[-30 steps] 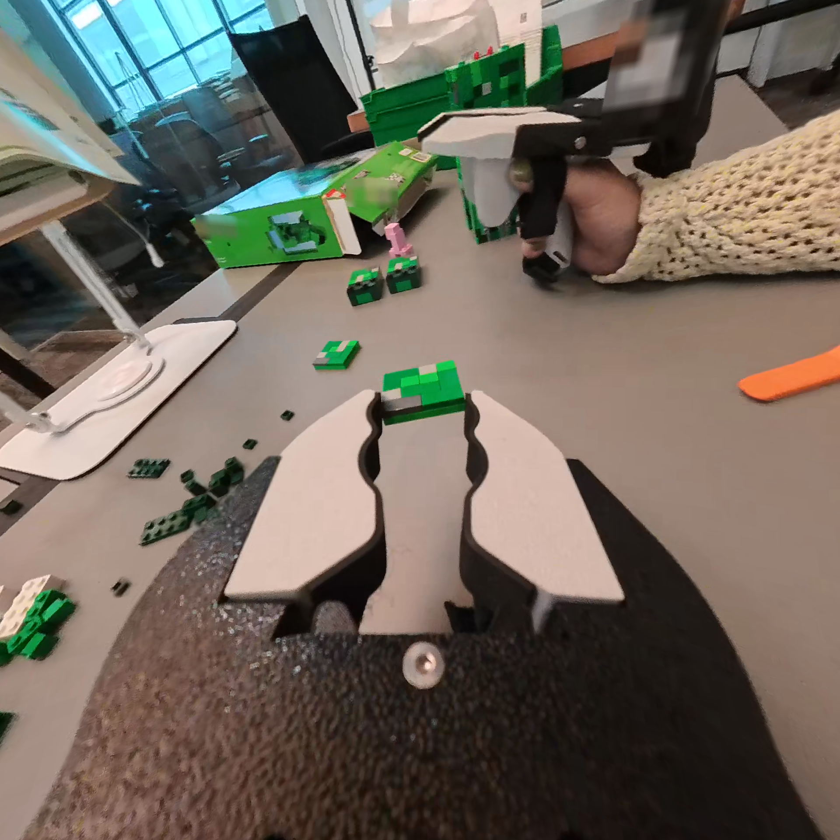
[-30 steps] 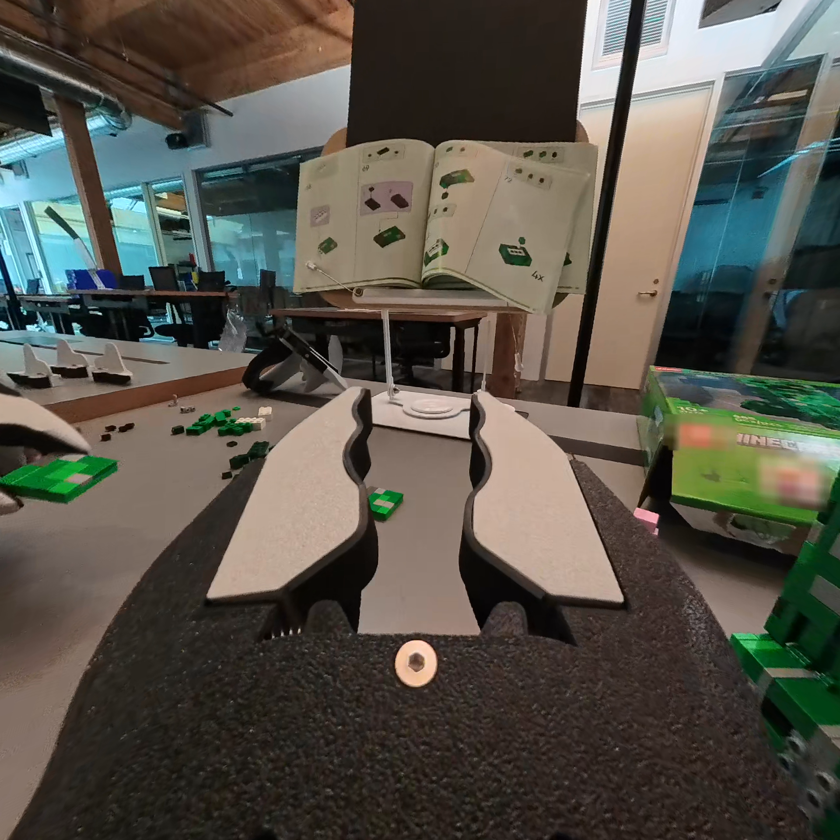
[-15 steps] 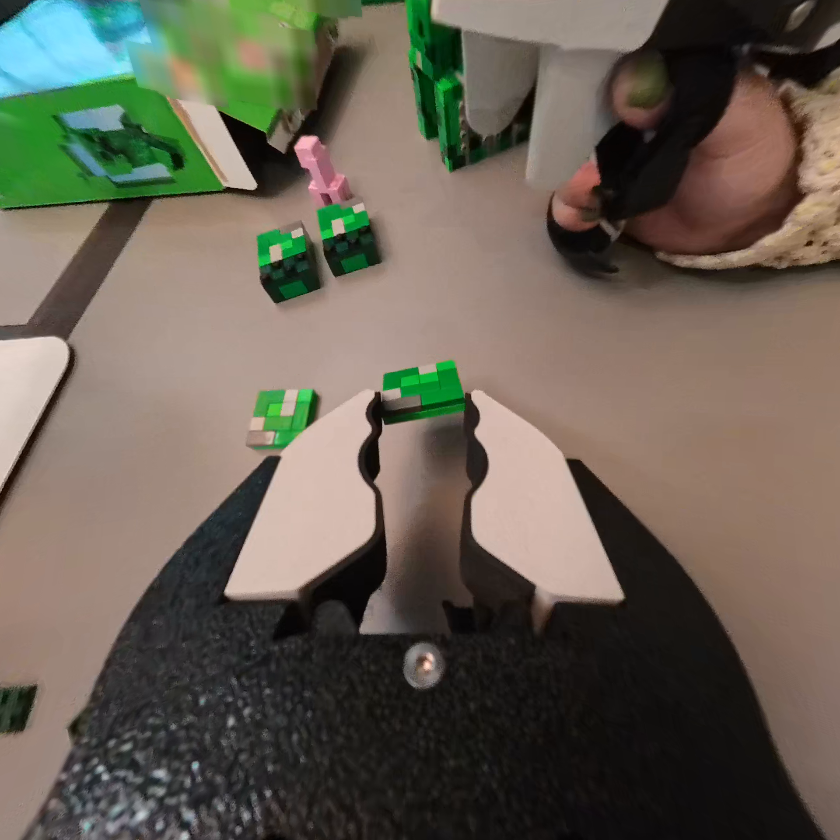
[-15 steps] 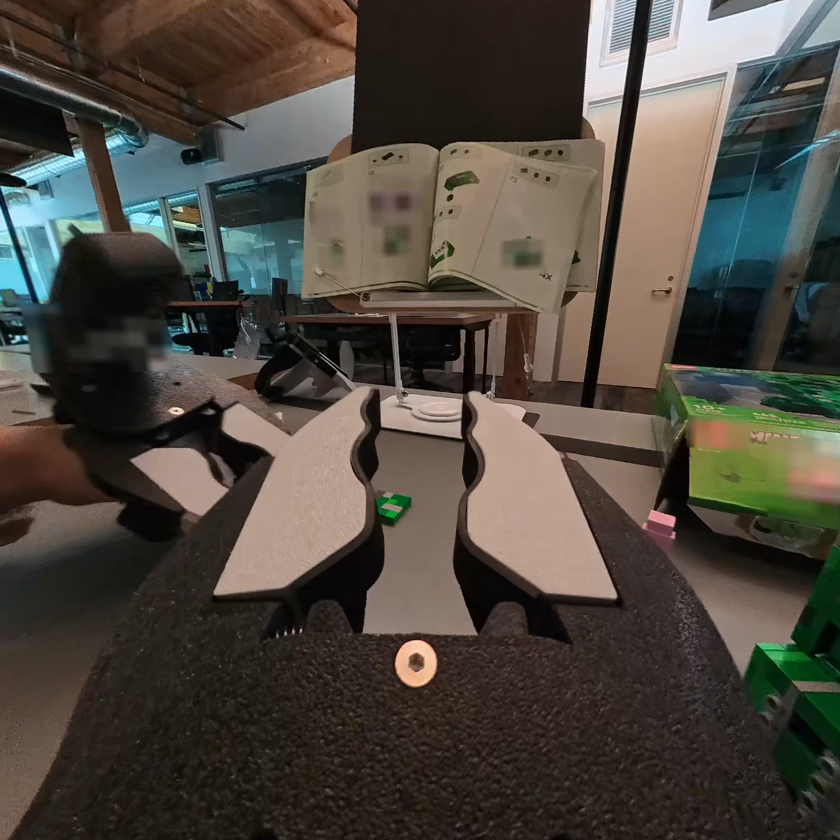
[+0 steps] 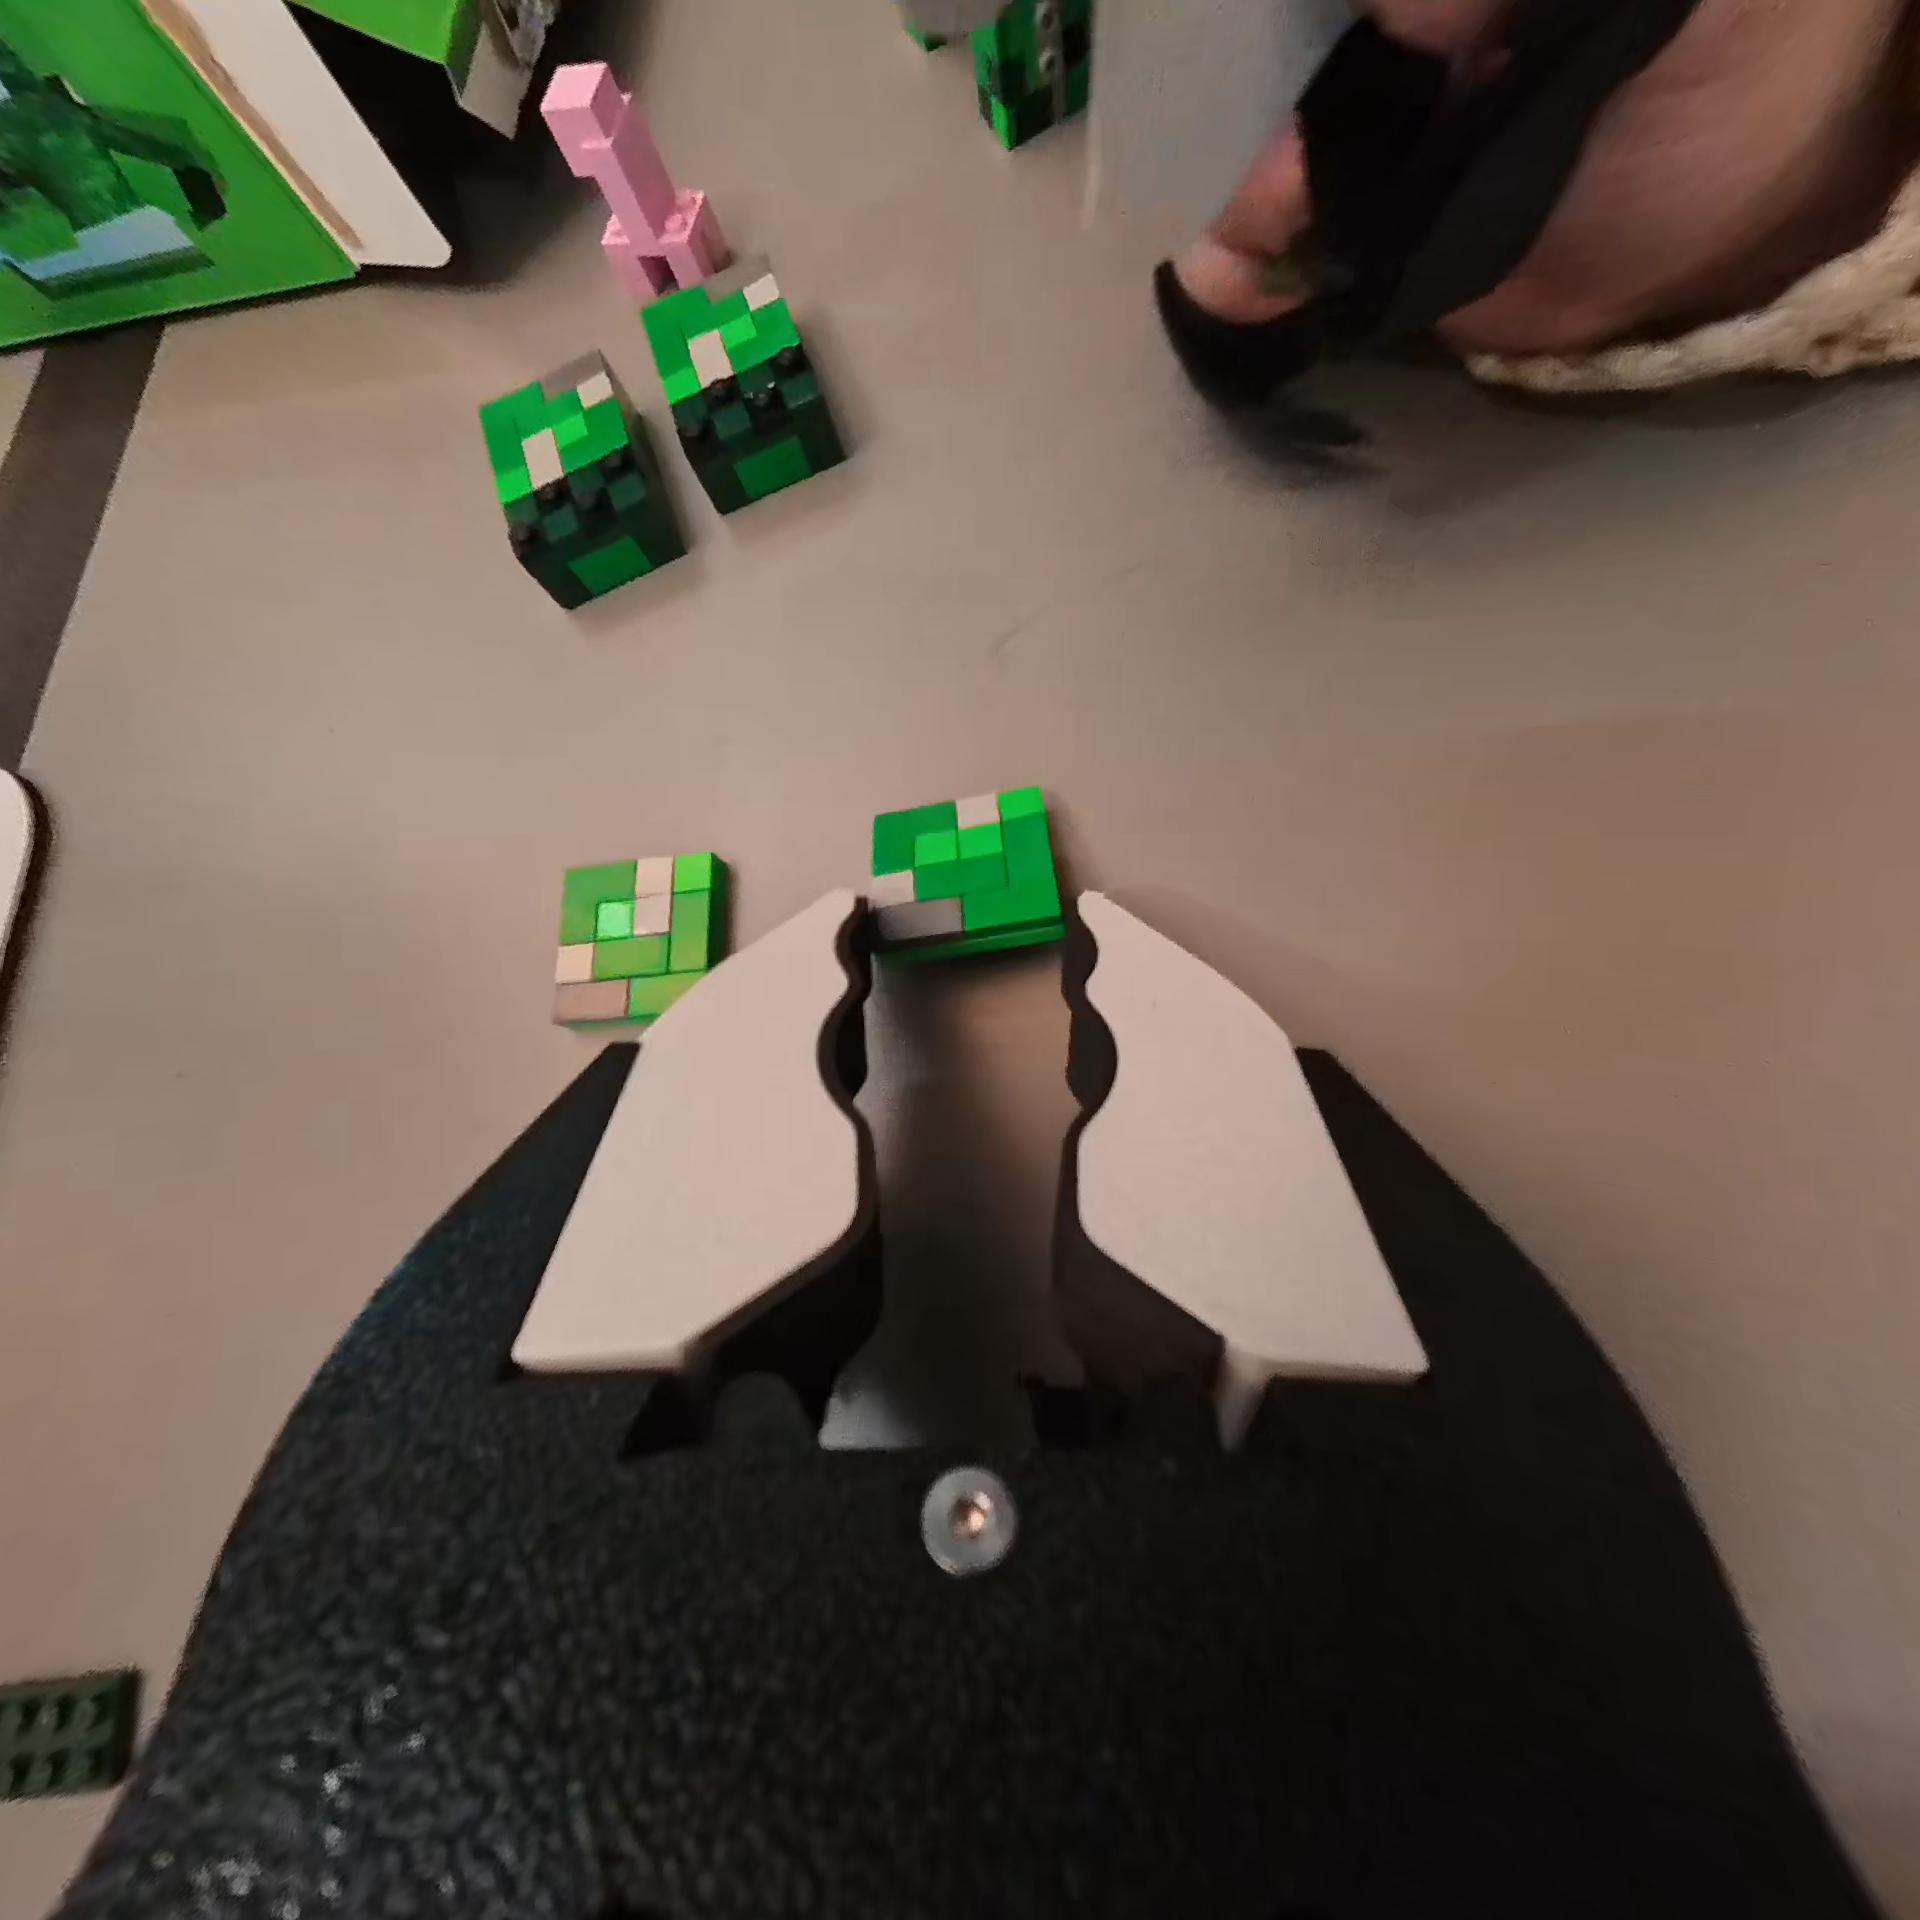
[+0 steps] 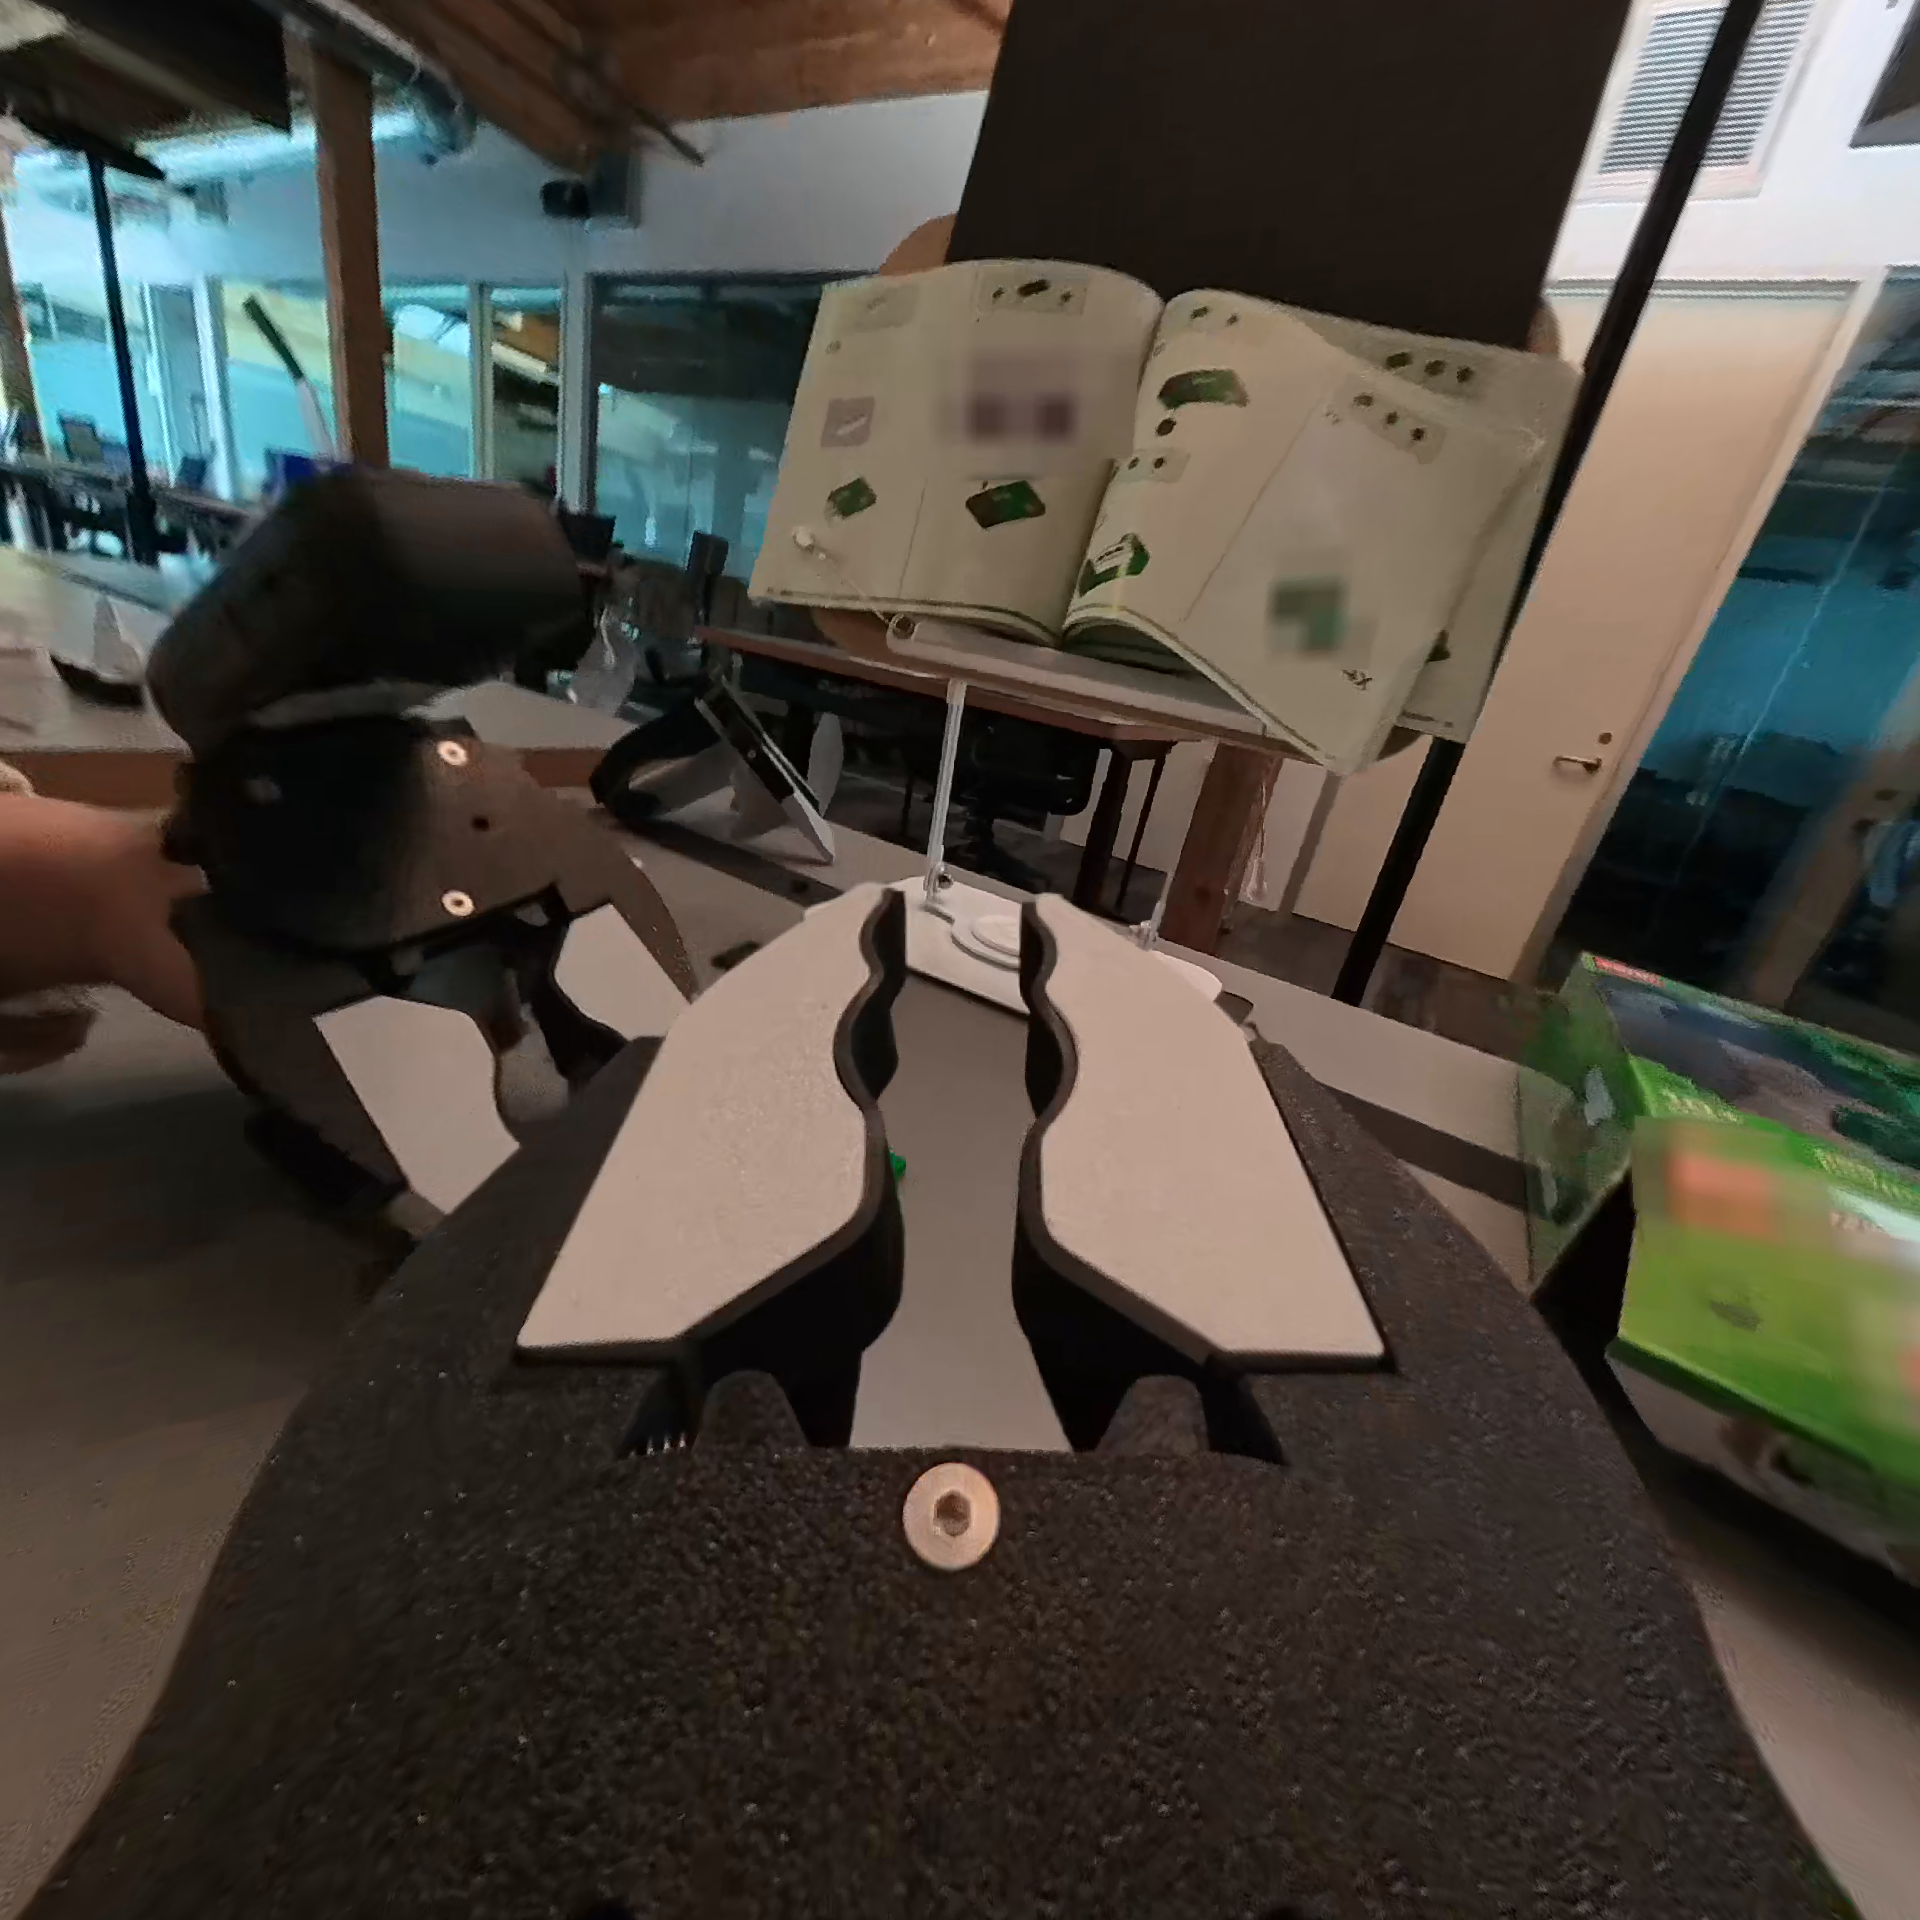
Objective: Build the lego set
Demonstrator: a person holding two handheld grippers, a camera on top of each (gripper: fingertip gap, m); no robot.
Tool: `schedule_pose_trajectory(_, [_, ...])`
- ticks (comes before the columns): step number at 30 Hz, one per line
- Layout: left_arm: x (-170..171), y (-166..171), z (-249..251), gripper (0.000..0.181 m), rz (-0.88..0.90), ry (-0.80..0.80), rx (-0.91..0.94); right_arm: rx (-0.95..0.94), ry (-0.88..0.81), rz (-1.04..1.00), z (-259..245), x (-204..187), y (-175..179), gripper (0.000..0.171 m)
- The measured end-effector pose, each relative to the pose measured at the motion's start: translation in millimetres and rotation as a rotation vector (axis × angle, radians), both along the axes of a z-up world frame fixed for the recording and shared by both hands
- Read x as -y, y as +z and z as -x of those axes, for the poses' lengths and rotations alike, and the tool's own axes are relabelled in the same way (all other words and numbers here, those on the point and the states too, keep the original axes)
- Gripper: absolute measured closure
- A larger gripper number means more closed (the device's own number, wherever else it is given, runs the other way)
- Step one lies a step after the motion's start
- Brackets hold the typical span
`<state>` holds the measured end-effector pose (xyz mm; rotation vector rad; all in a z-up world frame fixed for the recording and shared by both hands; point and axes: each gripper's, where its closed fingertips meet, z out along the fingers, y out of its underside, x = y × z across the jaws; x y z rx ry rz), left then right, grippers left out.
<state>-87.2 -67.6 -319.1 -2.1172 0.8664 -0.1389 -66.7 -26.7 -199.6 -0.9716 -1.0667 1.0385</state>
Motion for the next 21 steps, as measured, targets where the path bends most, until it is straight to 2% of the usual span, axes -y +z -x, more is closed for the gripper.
schedule_pose_trajectory(1, [-1.4, 0.6, 2.1, 0.144, 0.0, 0.025, -0.004, 0.012, 0.006, -0.023, 5.3, -2.2, -1.1, 0.154])
schedule_pose_trajectory(2, [-4.1, 2.3, 5.1, 0.134, -0.007, 0.062, -0.001, 0.021, -0.008, -0.041, 10.3, -7.2, -2.0, 0.171])
schedule_pose_trajectory(3, [-7.4, 6.4, 7.1, 0.122, -0.035, 0.094, 0.014, 0.04, -0.047, -0.059, 16.0, -15.8, -4.1, 0.171])
schedule_pose_trajectory(5, [-14.7, 19.7, 9.8, 0.111, -0.152, 0.143, 0.058, 0.106, -0.097, -0.097, 28.0, -28.4, -12.1, 0.171])
schedule_pose_trajectory(8, [-22.1, 37.5, 30.4, 0.106, -0.354, 0.257, 0.007, 0.133, 0.025, -0.111, 42.0, -17.5, -15.7, 0.171])
schedule_pose_trajectory(11, [-18.5, 48.9, 52.1, 0.118, -0.484, 0.368, -0.103, 0.201, 0.159, -0.068, 47.7, -4.7, -25.0, 0.171])
schedule_pose_trajectory(15, [-12.4, 48.9, 69.4, 0.156, -0.522, 0.452, -0.253, 0.343, 0.22, -0.055, 47.5, 3.2, -42.5, 0.171])
schedule_pose_trajectory(18, [-14.3, 38.0, 72.1, 0.18, -0.449, 0.485, -0.241, 0.446, 0.213, -0.091, 45.8, 3.3, -55.1, 0.171])
schedule_pose_trajectory(21, [-12.2, 40.4, 66.7, 0.181, -0.433, 0.473, -0.16, 0.509, 0.285, -0.061, 41.3, 12.0, -63.7, 0.171])
